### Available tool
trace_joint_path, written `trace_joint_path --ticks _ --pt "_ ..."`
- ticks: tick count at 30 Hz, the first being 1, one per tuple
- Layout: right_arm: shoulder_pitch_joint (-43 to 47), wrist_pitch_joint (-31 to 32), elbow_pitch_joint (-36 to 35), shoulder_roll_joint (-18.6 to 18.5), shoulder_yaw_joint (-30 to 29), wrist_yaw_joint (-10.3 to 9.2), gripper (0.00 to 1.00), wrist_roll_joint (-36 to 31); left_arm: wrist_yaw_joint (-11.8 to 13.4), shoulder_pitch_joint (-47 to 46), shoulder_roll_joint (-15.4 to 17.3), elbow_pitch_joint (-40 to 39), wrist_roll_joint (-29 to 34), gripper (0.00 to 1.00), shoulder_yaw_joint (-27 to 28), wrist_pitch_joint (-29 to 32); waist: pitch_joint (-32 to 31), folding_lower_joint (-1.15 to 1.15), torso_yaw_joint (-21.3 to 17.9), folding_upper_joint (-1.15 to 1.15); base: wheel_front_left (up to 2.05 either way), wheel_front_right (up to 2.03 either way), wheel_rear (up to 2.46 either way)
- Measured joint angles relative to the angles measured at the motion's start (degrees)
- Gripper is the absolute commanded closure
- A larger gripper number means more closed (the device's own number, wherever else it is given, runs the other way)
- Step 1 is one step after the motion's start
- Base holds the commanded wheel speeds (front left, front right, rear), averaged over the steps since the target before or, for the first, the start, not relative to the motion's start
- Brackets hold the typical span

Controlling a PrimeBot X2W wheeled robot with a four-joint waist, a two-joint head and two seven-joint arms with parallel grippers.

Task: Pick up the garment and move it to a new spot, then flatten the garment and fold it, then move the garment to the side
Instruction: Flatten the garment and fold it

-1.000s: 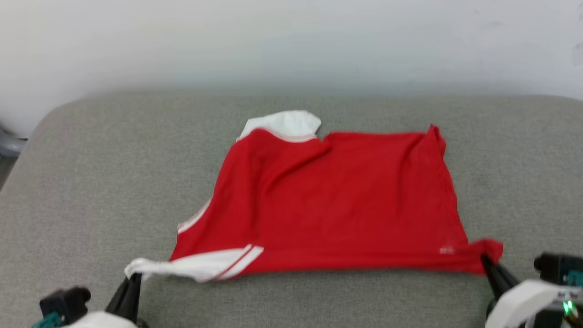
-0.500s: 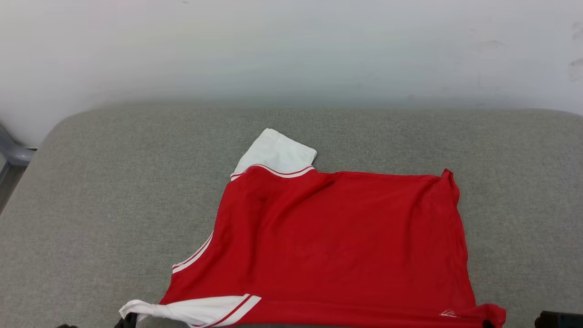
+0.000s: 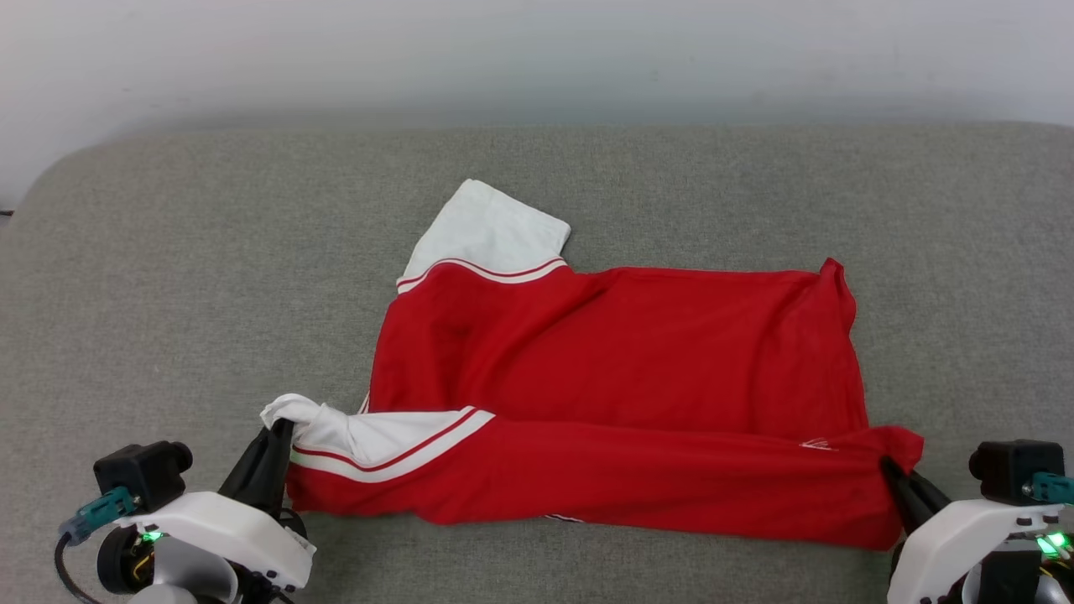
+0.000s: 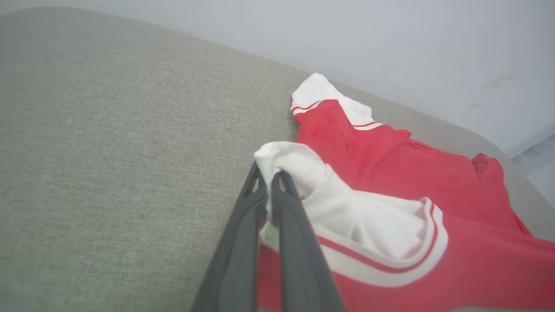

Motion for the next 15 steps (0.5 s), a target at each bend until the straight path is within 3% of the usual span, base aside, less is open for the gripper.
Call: trace_joint_path --ticks 13,15 --pt "-7.45 -5.61 12.35 -0.99 3.74 -0.01 1.00 -1.34 -3.90 -8.82 -2.05 14.64 -0.77 1.00 -3.70 1.92 5.61 0.00 -0.78 0.00 0.00 0.00 0.00" --pt "-8.33 -7.13 14.19 -1.16 4.31 -0.01 0.75 -1.38 -4.61 -9.29 -2.27 16.35 -1.26 1.00 -4.30 2.55 5.73 0.00 -0.76 0.00 0.00 0.00 0.00"
